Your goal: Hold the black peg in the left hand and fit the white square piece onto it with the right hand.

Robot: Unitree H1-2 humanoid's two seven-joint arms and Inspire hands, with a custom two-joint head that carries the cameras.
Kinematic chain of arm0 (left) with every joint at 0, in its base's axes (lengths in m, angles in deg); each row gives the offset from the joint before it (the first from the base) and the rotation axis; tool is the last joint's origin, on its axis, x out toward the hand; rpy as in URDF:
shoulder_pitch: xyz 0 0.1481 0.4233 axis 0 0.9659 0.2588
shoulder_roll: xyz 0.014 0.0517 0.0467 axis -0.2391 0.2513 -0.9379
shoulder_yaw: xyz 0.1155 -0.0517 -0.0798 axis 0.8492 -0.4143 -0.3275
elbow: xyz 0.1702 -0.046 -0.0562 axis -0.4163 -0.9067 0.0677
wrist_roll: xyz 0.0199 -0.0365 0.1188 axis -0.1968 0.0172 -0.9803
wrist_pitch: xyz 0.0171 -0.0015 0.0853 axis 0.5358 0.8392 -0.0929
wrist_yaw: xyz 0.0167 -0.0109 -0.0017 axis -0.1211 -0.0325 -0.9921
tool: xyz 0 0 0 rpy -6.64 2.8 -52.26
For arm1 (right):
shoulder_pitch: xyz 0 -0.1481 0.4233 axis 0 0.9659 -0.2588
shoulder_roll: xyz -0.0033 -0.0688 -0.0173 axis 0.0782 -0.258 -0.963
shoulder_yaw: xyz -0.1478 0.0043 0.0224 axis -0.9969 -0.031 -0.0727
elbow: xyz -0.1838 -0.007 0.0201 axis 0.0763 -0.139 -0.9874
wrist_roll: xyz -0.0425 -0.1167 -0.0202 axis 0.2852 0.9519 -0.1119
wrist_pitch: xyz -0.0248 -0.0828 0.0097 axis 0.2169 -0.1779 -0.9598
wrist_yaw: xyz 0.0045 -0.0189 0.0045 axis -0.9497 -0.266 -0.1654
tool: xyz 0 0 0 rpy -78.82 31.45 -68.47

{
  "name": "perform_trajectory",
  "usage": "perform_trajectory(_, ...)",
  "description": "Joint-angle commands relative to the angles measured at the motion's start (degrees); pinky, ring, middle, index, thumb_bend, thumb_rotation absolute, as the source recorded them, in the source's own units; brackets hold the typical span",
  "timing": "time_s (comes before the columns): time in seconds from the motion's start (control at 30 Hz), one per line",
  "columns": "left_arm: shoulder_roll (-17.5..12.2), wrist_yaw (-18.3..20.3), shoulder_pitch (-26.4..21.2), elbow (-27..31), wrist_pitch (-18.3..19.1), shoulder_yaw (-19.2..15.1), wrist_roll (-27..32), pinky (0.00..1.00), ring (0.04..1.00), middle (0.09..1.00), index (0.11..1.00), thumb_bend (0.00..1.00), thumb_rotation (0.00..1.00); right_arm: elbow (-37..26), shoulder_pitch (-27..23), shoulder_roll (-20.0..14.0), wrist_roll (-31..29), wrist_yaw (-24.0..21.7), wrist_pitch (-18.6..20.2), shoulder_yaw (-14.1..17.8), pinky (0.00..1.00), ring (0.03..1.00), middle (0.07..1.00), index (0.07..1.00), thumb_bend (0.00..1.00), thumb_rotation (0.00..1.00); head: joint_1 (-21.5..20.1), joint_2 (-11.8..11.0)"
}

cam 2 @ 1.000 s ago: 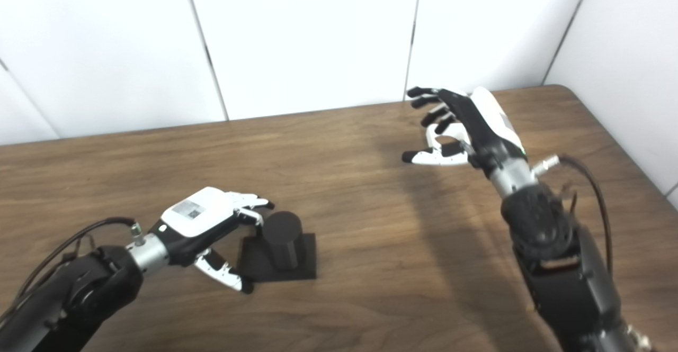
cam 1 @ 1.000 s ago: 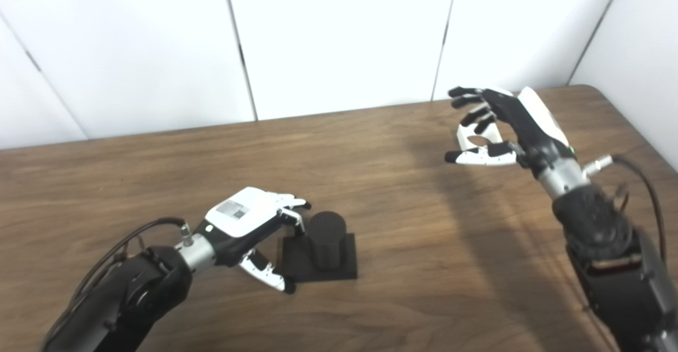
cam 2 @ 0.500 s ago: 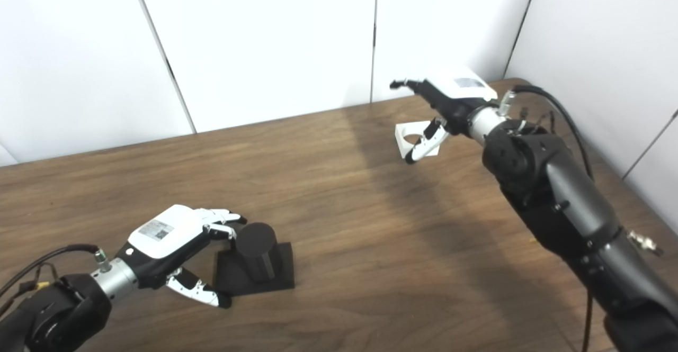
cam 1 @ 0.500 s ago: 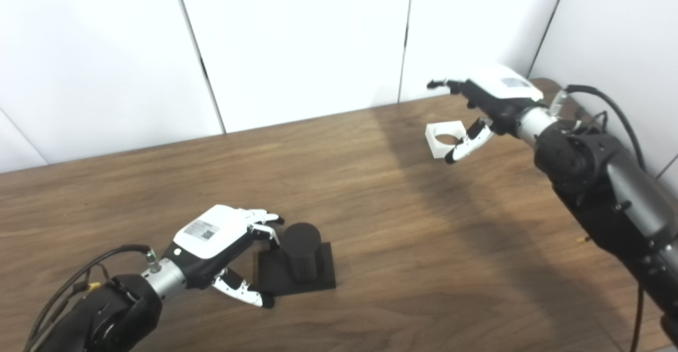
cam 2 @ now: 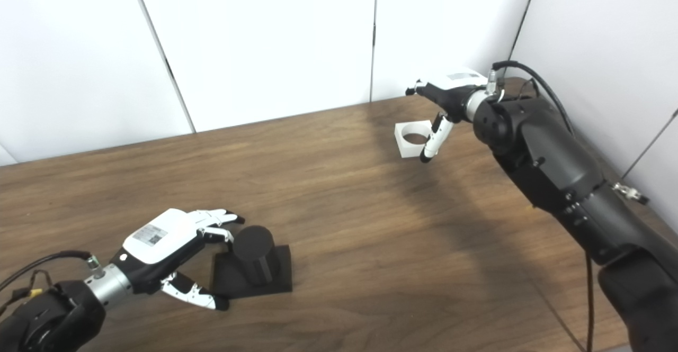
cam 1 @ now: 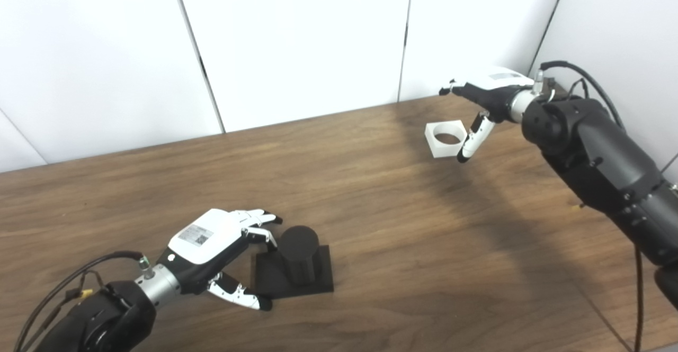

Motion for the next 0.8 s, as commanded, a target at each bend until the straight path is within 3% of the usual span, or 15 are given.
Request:
perform_trajectory(0.0, -2.7, 5.1, 4.0, -3.4, -1.7, 2.8, -3.3, 0.87, 0.909, 0.9, 0.492, 0.52, 0.06, 0.7, -4.1, -1.3, 1.6, 1.3, -0.8, 0.6, 0.9, 0.969, 0.981, 0.931, 0.91, 0.2, -0.1, 0.1)
perform_trajectory(0.63, -2.8, 5.9, 4.8, -0.9, -0.6, 2.8, -3.2, 0.84, 0.891, 0.887, 0.491, 0.52, 0.06, 14.0, -9.1, 2.3, 3.3, 3.3, -0.9, -3.1, 0.89, 0.947, 0.968, 0.926, 0.86, 0.18, 2.3, 1.1)
perform_trajectory(0.77, -3.2, 7.7, 5.1, 1.4, 1.0, 2.4, -2.4, 0.84, 0.894, 0.889, 0.491, 0.52, 0.06, 16.3, -9.7, 3.1, 2.7, 4.5, -1.8, -3.8, 0.87, 0.941, 0.964, 0.919, 0.87, 0.18, 2.8, 1.5)
